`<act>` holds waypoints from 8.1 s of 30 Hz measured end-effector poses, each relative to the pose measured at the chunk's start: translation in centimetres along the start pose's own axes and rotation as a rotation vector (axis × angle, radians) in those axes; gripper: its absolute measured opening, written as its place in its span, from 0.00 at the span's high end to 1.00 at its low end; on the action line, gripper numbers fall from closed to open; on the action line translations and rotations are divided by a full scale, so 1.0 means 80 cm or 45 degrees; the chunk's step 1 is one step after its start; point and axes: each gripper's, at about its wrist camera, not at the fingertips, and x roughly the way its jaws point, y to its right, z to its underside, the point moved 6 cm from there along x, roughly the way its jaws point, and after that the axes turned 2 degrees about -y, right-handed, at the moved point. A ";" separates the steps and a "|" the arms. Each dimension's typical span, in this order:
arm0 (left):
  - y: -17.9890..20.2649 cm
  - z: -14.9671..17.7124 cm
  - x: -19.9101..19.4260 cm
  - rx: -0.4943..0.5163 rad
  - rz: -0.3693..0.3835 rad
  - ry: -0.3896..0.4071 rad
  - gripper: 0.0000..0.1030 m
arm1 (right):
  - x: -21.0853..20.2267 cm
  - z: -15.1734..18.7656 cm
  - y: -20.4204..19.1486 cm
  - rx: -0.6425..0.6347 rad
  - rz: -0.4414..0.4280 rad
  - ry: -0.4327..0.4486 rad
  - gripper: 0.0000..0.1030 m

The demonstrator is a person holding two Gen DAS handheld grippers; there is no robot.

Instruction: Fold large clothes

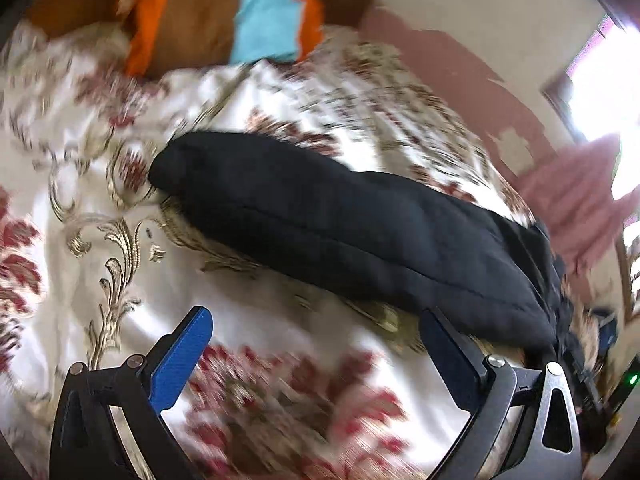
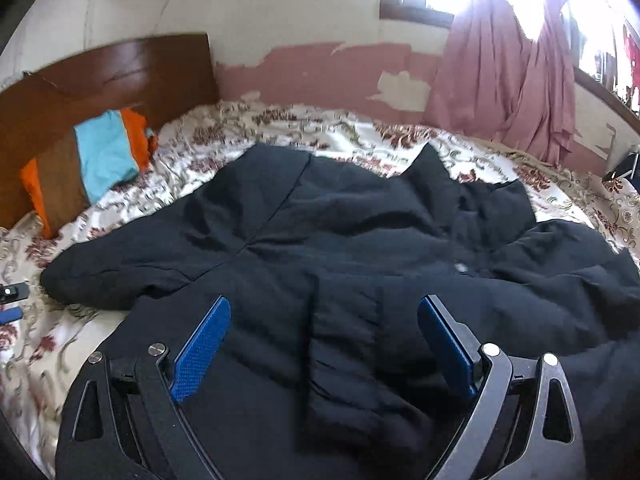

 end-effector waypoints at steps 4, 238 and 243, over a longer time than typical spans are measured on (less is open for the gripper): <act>-0.032 -0.018 0.045 -0.171 0.091 -0.041 0.00 | 0.042 0.007 -0.013 -0.012 0.018 -0.086 0.10; 0.635 0.108 0.005 1.051 0.598 0.116 0.89 | -0.078 -0.113 0.324 0.258 -0.074 0.200 0.93; 0.596 0.140 0.013 1.079 0.561 0.091 0.90 | -0.086 -0.060 0.312 0.112 -0.007 0.209 0.94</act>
